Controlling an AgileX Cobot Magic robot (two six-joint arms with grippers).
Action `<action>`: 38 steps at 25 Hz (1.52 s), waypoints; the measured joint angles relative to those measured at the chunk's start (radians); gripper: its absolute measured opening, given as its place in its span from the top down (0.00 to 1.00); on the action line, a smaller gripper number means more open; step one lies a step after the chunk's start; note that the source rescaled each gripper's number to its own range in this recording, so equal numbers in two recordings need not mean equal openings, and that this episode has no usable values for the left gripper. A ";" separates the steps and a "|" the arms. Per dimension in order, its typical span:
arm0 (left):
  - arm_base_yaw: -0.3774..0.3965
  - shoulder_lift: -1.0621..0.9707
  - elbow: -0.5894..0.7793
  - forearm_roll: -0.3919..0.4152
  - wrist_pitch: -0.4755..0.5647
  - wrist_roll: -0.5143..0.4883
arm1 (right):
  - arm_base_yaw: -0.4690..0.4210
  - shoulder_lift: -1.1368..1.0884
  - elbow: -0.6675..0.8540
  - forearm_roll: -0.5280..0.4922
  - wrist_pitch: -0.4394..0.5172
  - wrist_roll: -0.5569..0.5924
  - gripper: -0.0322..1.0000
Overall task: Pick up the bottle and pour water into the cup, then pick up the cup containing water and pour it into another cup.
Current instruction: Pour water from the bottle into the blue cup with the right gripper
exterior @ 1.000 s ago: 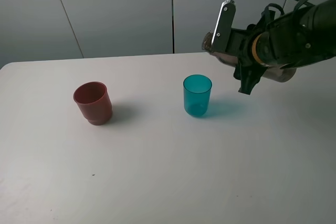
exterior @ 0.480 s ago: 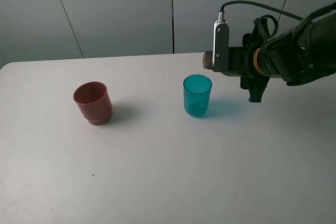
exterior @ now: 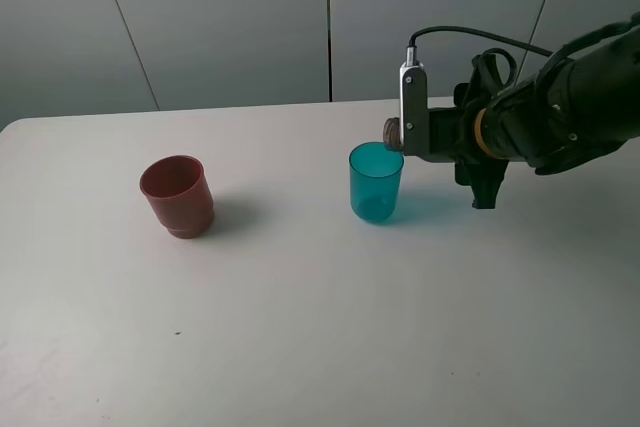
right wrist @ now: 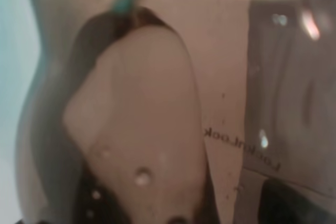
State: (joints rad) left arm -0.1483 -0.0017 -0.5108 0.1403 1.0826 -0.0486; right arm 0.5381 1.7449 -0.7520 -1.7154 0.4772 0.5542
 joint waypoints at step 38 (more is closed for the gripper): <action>0.000 0.000 0.000 0.000 0.000 0.002 | 0.000 0.020 -0.069 0.000 0.108 -0.238 0.93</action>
State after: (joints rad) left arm -0.1483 -0.0017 -0.5108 0.1403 1.0826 -0.0466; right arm 0.5381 1.7652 -0.8214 -1.7154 0.5852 0.3167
